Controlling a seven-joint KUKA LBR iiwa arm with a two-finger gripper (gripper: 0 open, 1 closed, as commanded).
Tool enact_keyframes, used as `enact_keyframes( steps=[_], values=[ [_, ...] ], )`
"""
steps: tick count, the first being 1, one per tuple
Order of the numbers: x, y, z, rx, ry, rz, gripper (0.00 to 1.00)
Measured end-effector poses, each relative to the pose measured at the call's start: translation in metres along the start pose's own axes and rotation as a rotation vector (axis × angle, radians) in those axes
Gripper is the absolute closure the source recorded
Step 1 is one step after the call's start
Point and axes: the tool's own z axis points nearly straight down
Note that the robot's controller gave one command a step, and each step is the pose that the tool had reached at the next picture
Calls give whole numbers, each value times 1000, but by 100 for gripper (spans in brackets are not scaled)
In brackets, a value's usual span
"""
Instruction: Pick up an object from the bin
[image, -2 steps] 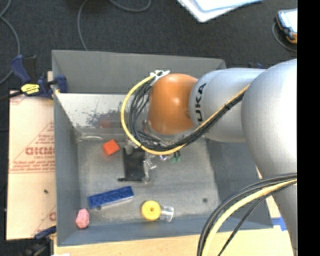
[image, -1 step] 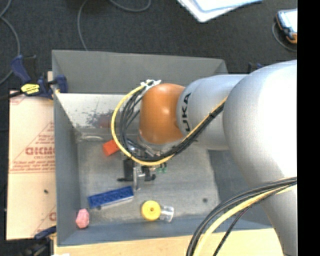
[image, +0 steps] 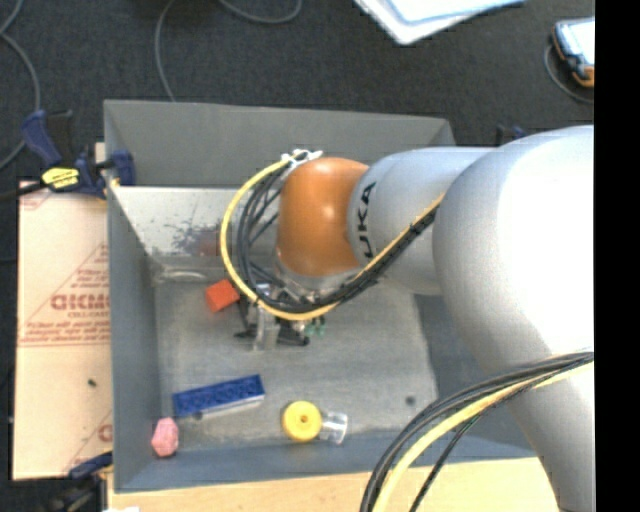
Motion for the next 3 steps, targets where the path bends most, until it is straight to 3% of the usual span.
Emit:
enact_keyframes(
  steps=[1, 3],
  values=[
    [0, 0, 0, 0, 0, 0, 100],
    [3, 5, -63, -1, -6, 3, 100]
  ],
)
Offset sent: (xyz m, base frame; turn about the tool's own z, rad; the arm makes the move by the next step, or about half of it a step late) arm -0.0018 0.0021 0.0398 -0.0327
